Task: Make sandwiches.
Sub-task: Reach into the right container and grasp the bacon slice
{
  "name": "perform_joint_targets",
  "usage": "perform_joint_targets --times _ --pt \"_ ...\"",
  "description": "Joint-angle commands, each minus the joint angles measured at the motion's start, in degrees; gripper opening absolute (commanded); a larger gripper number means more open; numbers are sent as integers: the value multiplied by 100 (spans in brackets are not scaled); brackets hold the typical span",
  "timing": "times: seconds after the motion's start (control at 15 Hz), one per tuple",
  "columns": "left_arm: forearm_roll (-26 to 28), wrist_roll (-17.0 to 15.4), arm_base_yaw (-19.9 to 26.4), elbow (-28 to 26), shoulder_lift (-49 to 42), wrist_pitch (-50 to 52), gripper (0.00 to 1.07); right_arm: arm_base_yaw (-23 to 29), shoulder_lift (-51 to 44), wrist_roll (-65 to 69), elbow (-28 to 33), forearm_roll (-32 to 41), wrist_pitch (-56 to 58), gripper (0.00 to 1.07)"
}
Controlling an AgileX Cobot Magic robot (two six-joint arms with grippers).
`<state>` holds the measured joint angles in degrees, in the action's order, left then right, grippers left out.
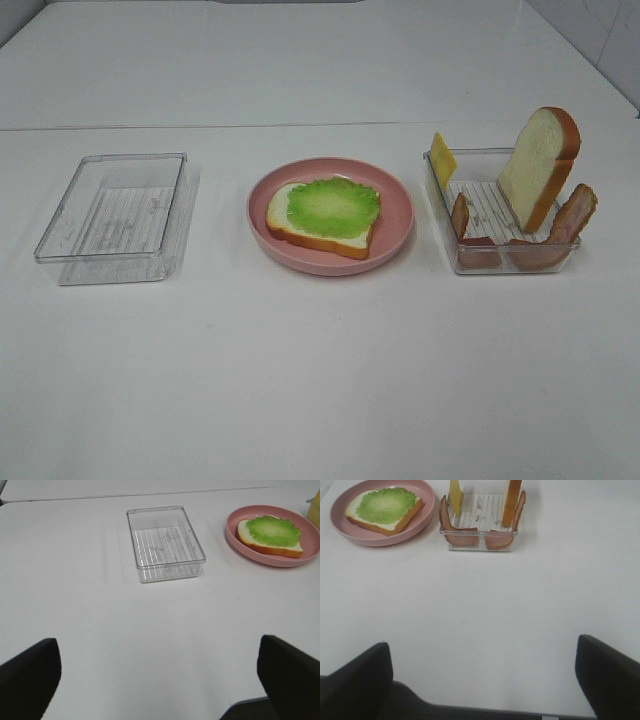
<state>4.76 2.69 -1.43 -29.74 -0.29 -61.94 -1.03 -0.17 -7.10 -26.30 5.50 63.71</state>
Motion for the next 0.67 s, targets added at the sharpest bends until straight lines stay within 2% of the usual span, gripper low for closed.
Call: perform_joint_targets --times 0.07,0.2,0.4,0.67 --pt "17 -57 -138 6 -92 63 102 -29 6 -11 23 11 -34 96" --pt "69 -40 57 6 -109 63 102 -29 6 -11 23 11 -34 96" --pt "69 -40 584 6 -109 63 102 -29 6 -11 23 11 -34 96" --pt "69 -40 584 6 -109 63 102 -29 6 -11 23 11 -34 96"
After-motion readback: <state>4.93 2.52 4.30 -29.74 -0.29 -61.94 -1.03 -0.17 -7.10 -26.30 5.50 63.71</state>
